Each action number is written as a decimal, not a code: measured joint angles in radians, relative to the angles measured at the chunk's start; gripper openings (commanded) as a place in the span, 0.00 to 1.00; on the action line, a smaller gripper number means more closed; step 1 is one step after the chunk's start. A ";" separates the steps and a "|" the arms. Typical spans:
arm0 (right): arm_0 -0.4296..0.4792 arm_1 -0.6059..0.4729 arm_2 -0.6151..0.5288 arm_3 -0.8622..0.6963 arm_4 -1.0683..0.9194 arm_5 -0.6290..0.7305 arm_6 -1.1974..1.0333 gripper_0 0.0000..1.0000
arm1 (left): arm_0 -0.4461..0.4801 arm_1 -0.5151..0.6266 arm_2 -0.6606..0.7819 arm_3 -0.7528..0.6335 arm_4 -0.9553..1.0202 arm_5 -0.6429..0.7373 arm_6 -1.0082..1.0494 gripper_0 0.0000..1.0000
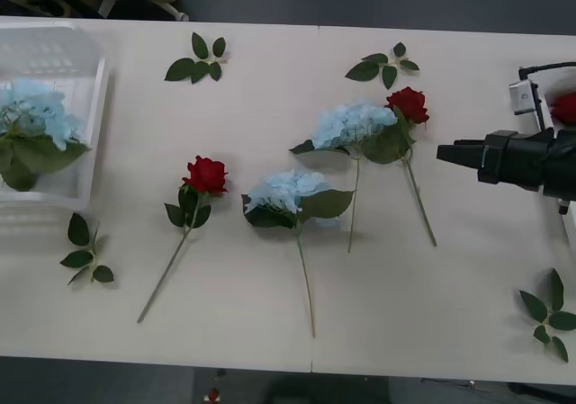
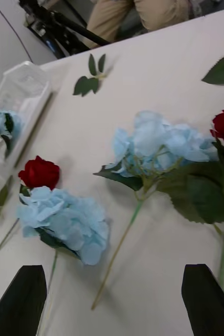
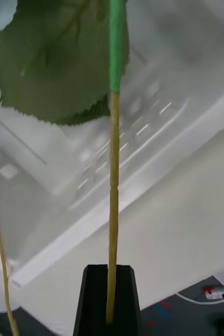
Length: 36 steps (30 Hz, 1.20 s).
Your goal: Put the red flowers into the right box and the blue flowers into the left box
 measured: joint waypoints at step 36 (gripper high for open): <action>-0.340 0.263 0.002 0.001 1.307 0.427 -0.921 0.76 | 0.016 0.000 0.113 -0.011 0.222 0.035 0.004 1.00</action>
